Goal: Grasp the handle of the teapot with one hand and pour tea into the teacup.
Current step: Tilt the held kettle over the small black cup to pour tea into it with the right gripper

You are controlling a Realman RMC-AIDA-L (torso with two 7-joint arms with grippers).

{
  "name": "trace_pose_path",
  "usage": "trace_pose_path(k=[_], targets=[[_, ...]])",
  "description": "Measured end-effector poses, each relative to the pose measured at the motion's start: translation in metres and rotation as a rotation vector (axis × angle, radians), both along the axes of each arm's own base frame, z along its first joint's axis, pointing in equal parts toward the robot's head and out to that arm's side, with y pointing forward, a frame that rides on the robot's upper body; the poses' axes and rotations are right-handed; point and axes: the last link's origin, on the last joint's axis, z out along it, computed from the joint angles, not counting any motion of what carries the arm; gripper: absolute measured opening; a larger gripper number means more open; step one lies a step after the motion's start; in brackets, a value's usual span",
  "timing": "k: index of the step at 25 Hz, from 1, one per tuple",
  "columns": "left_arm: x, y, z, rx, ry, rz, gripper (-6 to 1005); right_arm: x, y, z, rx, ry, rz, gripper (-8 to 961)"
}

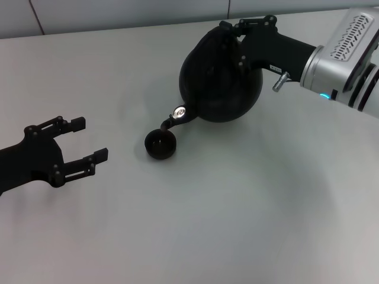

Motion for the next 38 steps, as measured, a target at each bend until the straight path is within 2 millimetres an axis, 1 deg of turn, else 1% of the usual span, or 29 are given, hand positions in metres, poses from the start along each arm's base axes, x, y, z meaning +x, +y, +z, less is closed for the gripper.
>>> trace_pose_path(k=[6,24,26,38], targets=[[0.000,0.000,0.000,0.001,0.001,0.000,799,-0.005,0.004,0.002,0.013,-0.019,0.026,131],[0.001,0.005,-0.002,0.016,0.006,0.013,799,-0.011,0.008,0.003,0.018,-0.070,0.075,132],[0.002,0.006,-0.003,0.020,0.007,0.014,799,-0.013,0.009,0.006,0.024,-0.072,0.091,132],[0.003,0.009,-0.005,0.028,0.012,0.015,799,-0.016,0.009,0.011,0.030,-0.067,0.123,131]])
